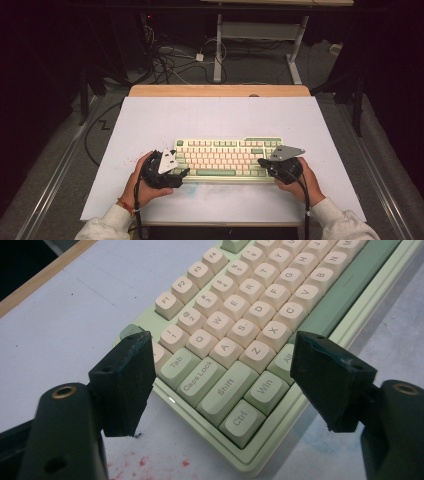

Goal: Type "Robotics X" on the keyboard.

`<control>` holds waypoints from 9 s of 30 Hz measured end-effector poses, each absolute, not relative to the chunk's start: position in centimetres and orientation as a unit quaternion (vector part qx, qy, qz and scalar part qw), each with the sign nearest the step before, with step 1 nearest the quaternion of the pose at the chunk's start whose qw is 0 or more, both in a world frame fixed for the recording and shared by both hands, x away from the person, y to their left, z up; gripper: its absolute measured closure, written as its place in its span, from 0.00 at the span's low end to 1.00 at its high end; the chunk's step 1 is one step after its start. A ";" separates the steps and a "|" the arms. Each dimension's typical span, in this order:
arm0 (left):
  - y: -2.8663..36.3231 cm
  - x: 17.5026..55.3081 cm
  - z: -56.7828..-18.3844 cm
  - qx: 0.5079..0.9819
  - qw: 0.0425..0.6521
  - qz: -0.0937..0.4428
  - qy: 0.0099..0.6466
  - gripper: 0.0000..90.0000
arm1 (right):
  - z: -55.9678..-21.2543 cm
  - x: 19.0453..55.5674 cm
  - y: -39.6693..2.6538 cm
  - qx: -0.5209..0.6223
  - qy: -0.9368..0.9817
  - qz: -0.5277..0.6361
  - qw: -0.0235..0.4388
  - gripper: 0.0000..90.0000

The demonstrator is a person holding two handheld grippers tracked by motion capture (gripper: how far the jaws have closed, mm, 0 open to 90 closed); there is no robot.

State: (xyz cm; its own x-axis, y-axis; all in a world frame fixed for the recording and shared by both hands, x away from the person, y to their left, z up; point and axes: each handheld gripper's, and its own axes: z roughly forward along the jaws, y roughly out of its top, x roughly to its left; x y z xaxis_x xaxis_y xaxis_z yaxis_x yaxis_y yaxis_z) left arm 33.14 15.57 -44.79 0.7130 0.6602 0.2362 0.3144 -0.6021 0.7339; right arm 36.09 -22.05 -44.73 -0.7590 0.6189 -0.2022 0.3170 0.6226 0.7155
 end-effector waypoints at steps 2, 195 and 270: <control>15.6 33.1 -44.7 0.858 0.344 0.254 0.285 0.28 | -44.9 36.2 -21.9 0.267 0.875 0.340 0.216 1.00; 13.7 33.3 -43.0 0.843 0.362 0.323 0.232 0.19 | -41.3 33.4 -23.0 0.296 0.794 0.393 0.358 0.24; 22.4 29.2 -48.2 0.857 0.297 0.303 0.292 0.18 | -45.0 30.3 -29.9 0.365 0.777 0.355 0.370 0.21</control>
State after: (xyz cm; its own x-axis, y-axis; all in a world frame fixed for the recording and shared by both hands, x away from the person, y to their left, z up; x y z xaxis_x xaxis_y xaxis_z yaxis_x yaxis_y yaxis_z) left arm 29.21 22.36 -48.15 0.6460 0.6801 0.3465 0.3195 -0.6532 0.6865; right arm 30.31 -29.90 -45.05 -0.4605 0.8298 -0.3151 0.3048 0.4812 0.8219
